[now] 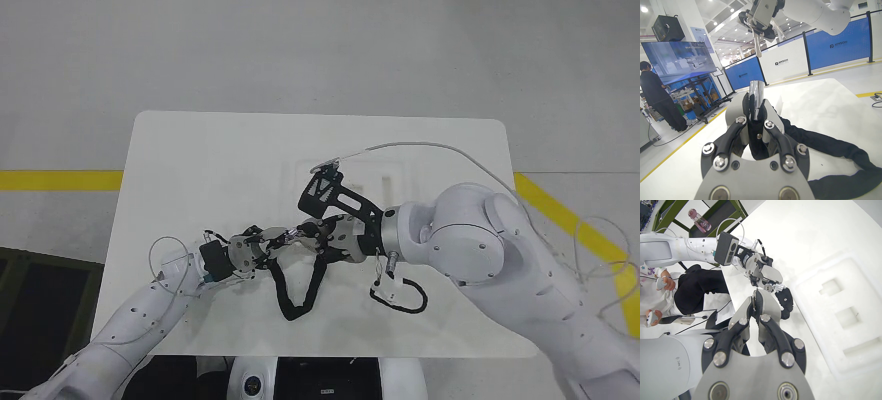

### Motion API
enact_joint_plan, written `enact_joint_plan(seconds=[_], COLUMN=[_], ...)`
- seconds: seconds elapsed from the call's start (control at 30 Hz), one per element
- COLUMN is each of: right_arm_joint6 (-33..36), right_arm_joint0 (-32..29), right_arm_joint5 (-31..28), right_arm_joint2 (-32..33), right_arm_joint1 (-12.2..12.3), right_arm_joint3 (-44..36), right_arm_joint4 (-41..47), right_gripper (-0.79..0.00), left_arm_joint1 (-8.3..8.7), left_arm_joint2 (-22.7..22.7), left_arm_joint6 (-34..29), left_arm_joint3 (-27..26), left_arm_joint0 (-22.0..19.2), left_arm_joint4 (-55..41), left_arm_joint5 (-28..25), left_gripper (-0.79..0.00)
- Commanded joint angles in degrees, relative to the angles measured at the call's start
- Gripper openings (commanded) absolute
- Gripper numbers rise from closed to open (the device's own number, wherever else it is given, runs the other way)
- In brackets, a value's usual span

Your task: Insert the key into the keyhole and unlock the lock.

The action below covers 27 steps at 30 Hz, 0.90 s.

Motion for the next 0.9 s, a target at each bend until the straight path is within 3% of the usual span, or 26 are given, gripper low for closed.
enact_joint_plan(seconds=[0.0, 0.33, 0.67, 0.87], right_arm_joint6=[0.1, 0.0, -0.5, -0.5], right_arm_joint0=[0.2, 0.0, -1.6, -2.6], right_arm_joint5=[0.4, 1.1, -0.1, -0.2], right_arm_joint2=[-0.1, 0.3, 1.9, 2.7], right_arm_joint1=[-0.1, -0.2, 0.1, 0.3], right_arm_joint3=[0.0, -0.3, -0.8, -1.3], right_arm_joint4=[-0.1, 0.0, 0.1, -0.1], right_gripper=[-0.785, -0.785, -0.785, -0.785], left_arm_joint1=[0.0, 0.0, 1.19, 1.62], left_arm_joint2=[0.0, 0.0, -3.9, -5.9], left_arm_joint6=[0.0, 0.0, -5.1, -6.7], left_arm_joint3=[0.0, 0.0, -8.6, -10.0], left_arm_joint0=[0.0, 0.0, 3.9, 5.6], left_arm_joint4=[0.0, 0.0, 1.0, 0.4], left_arm_joint5=[0.0, 0.0, 0.7, 0.4], left_gripper=[-0.785, -0.785, -0.785, -0.785])
